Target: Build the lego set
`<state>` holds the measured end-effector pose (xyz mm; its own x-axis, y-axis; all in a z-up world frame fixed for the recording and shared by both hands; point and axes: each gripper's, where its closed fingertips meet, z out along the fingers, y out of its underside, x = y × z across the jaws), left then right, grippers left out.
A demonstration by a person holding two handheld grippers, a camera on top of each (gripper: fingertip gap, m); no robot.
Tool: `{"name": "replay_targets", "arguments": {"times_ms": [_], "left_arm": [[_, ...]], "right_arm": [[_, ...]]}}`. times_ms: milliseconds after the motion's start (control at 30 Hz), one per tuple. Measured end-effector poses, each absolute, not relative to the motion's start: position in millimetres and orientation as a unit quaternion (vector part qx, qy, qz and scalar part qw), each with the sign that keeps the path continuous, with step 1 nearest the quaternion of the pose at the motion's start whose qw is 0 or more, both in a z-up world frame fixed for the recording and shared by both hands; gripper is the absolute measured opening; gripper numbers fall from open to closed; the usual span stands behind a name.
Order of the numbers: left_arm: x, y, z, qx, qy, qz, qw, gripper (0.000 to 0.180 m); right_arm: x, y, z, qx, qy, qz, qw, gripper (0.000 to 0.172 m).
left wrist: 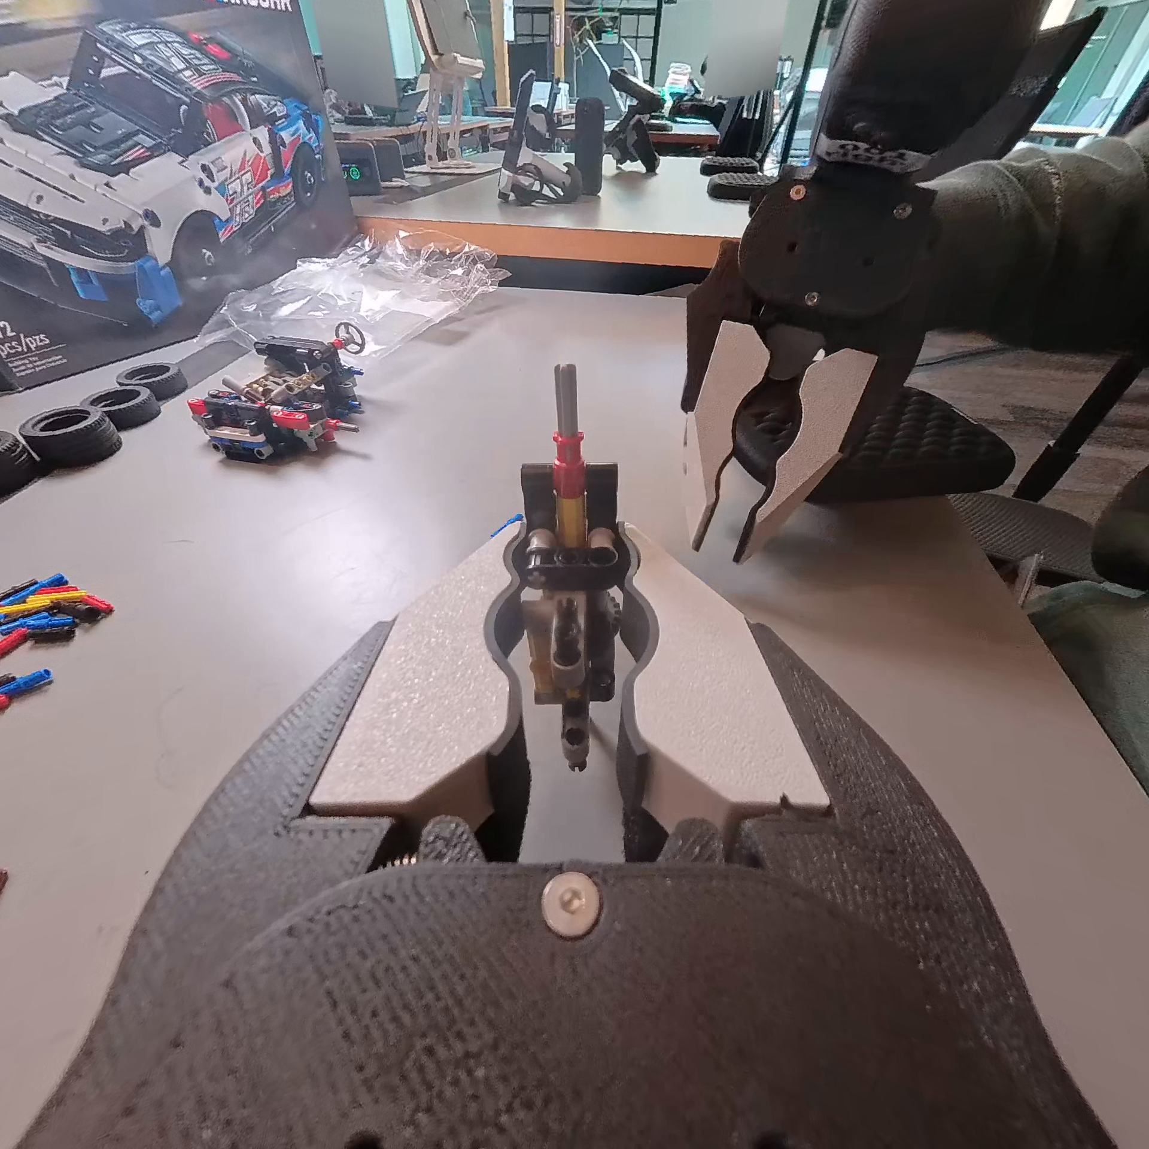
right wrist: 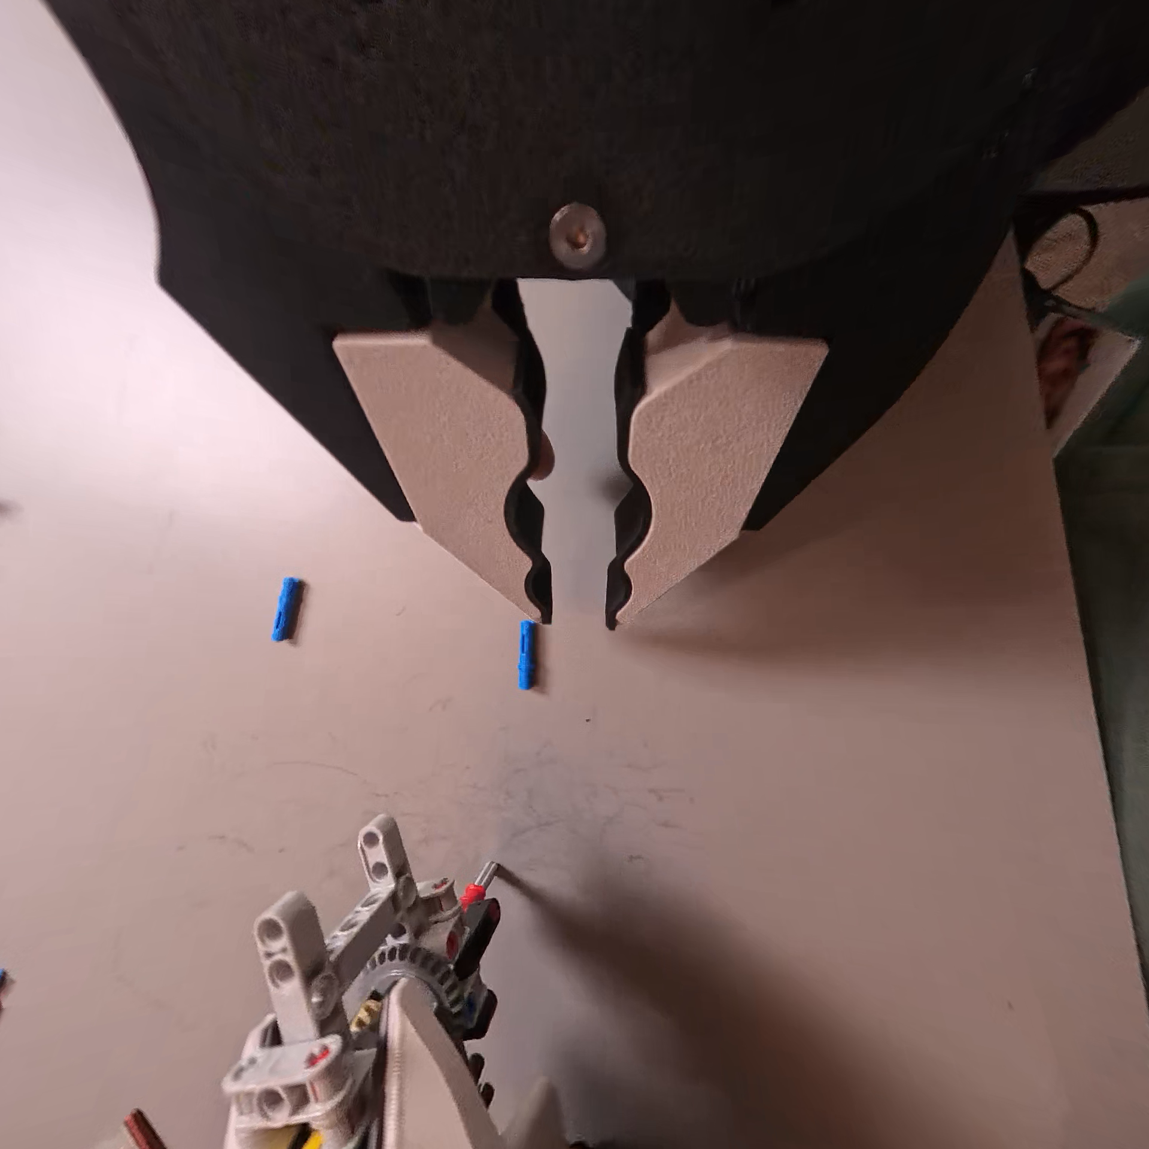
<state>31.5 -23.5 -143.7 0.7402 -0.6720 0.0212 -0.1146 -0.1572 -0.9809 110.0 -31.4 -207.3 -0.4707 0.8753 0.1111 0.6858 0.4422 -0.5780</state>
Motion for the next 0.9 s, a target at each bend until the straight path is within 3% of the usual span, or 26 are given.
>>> {"name": "replay_targets", "arguments": {"times_ms": [33,233,367,433,633,767,900], "left_arm": [[31.9,-23.9,-143.6,-0.721,0.274,-0.238,0.59,0.025],[31.4,-24.3,-143.6,-0.719,0.278,-0.233,0.593,0.025],[31.9,-24.6,-143.6,-0.718,0.28,-0.229,0.595,0.025],[31.6,-24.4,-143.6,-0.718,0.279,-0.23,0.595,0.025],[29.6,-23.3,-143.8,-0.72,0.271,-0.238,0.594,0.025],[29.6,-23.2,-143.6,-0.718,0.266,-0.249,0.592,0.025],[31.1,-25.3,-143.4,-0.713,0.277,-0.264,0.588,0.025]], "right_arm": [[106.4,-30.5,-208.4,-0.463,-0.834,0.225,0.198,0.016],[80.0,-10.0,-221.4,-0.456,-0.863,0.172,0.135,0.02],[69.5,-2.9,-223.9,-0.474,-0.857,0.177,0.101,0.003],[67.7,-2.4,-221.9,-0.473,-0.855,0.188,0.099,0.003],[48.9,-7.0,-175.7,-0.511,-0.751,0.385,0.166,0.003],[36.5,-3.6,-103.9,-0.48,-0.644,0.535,0.262,0.002],[16.4,-14.3,-71.3,-0.447,-0.575,0.605,0.32,0.002]]}}
